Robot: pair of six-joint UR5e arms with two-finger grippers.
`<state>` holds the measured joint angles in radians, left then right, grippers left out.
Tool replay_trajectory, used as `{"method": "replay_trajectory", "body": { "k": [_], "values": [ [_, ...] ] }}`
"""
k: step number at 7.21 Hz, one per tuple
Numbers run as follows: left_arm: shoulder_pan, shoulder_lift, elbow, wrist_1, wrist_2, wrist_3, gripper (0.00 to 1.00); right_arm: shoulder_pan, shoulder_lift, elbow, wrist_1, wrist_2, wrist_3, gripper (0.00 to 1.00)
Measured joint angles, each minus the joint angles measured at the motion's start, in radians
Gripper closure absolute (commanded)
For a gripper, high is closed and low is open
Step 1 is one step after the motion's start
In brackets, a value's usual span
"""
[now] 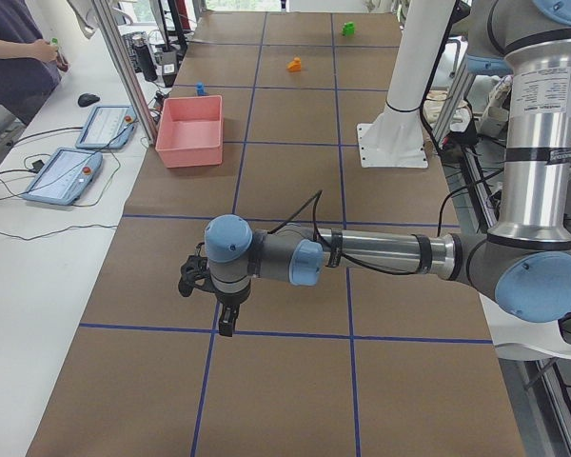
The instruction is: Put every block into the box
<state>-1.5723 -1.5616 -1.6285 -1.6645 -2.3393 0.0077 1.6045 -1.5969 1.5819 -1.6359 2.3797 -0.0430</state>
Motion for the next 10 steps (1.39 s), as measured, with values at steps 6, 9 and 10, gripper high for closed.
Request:
{"method": "replay_trajectory", "body": {
  "k": [6,9,10],
  "values": [
    [0.007,-0.016,-0.025,-0.003,-0.003,-0.002,0.00,-0.061,0.028,0.059,0.069,-0.005,0.052,0.00],
    [0.020,-0.040,-0.031,-0.052,-0.006,-0.014,0.00,-0.204,0.044,0.126,0.149,-0.003,0.190,0.00],
    [0.025,-0.057,-0.027,-0.065,-0.008,-0.039,0.00,-0.258,0.042,0.146,0.198,-0.002,0.237,0.00]
  ]
}}
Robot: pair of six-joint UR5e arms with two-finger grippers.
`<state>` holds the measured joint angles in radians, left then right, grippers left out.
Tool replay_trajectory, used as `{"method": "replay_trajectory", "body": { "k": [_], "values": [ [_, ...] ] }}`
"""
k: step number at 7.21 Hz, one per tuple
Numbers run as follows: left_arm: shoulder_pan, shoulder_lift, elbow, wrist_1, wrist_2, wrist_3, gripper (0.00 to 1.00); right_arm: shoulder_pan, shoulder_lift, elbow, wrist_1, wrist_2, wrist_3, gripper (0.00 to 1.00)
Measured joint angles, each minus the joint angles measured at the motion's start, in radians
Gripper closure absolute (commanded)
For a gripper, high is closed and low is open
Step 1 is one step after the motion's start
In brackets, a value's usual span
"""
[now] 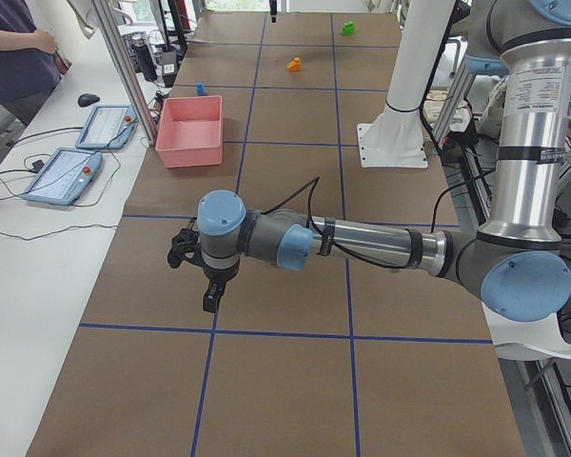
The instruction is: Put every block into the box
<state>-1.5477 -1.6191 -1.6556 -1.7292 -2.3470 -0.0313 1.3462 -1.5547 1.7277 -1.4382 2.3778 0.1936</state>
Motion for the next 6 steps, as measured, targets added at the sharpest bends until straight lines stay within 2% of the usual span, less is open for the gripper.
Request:
{"method": "replay_trajectory", "body": {
  "k": [3,4,6],
  "values": [
    [0.038,-0.016,0.003,-0.016,0.002,-0.121,0.00,-0.208,-0.031,0.014,0.252,-0.083,0.346,0.00],
    [0.043,-0.018,0.005,-0.023,0.003,-0.143,0.00,-0.267,-0.040,0.014,0.299,-0.109,0.415,0.00],
    [0.046,-0.019,0.006,-0.030,0.000,-0.157,0.00,-0.351,-0.066,0.012,0.321,-0.135,0.458,0.00]
  ]
}}
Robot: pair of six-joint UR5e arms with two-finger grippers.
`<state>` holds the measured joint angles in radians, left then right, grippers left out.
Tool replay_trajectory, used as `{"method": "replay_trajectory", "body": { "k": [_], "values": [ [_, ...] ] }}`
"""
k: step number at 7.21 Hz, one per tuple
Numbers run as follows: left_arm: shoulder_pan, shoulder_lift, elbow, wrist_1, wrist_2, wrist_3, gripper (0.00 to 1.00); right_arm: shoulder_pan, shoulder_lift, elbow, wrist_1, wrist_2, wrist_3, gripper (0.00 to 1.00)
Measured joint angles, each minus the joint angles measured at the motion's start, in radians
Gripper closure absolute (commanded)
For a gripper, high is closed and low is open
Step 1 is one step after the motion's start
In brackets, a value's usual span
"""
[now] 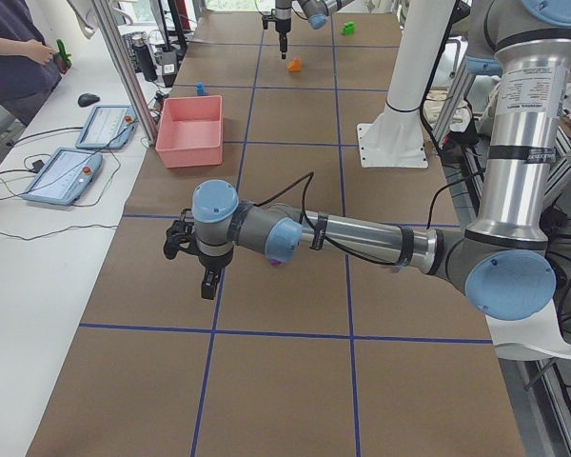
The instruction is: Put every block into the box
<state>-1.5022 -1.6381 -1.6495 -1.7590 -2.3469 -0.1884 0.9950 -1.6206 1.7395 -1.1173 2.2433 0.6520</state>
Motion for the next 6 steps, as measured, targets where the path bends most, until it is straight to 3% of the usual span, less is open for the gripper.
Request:
{"method": "replay_trajectory", "body": {
  "k": [2,3,4,5,6],
  "values": [
    [0.000,0.000,0.000,-0.002,-0.004,-0.001,0.00,-0.054,-0.035,-0.005,0.000,-0.003,0.003,0.01],
    [0.000,0.000,0.001,-0.002,-0.004,-0.001,0.00,-0.077,-0.044,-0.007,-0.004,-0.004,0.003,0.20],
    [0.000,0.000,0.001,-0.002,-0.005,0.000,0.00,-0.092,-0.050,-0.008,-0.012,-0.004,0.004,0.75],
    [0.000,0.000,0.001,-0.002,-0.006,0.000,0.00,-0.101,-0.052,-0.009,-0.022,-0.004,0.003,1.00],
    [0.000,0.000,0.001,-0.002,-0.006,0.000,0.00,-0.105,-0.053,-0.009,-0.028,-0.003,0.000,1.00]
  ]
}}
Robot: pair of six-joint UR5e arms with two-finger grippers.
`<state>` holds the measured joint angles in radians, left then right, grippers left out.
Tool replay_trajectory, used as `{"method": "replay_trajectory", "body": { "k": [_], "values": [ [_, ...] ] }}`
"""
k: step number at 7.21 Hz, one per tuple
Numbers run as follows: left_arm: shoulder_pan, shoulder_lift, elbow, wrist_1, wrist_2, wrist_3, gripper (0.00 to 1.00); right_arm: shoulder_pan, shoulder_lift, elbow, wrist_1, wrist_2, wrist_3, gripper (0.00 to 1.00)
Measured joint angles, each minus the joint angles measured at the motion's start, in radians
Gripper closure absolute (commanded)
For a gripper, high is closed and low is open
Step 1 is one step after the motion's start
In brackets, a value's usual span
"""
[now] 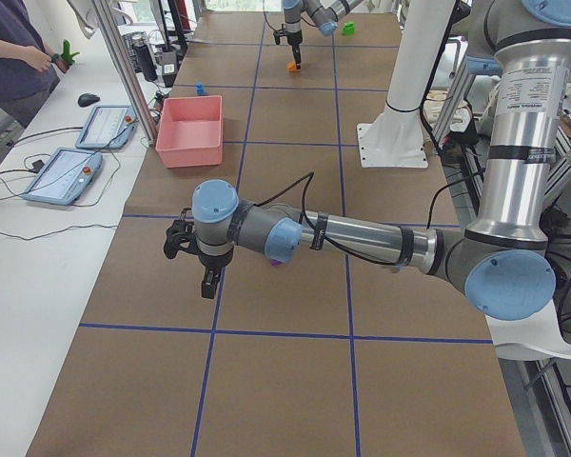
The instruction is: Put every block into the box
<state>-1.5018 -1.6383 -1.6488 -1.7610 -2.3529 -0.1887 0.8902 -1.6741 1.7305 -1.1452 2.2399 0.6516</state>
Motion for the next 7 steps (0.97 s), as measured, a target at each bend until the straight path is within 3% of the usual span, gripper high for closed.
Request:
{"method": "replay_trajectory", "body": {
  "k": [3,7],
  "values": [
    [0.000,0.000,-0.004,0.000,-0.001,-0.002,0.00,0.060,-0.001,0.009,-0.003,0.029,-0.008,1.00],
    [0.052,-0.020,-0.022,-0.015,-0.019,-0.073,0.02,0.235,0.023,0.088,-0.059,0.211,-0.005,1.00]
  ]
}}
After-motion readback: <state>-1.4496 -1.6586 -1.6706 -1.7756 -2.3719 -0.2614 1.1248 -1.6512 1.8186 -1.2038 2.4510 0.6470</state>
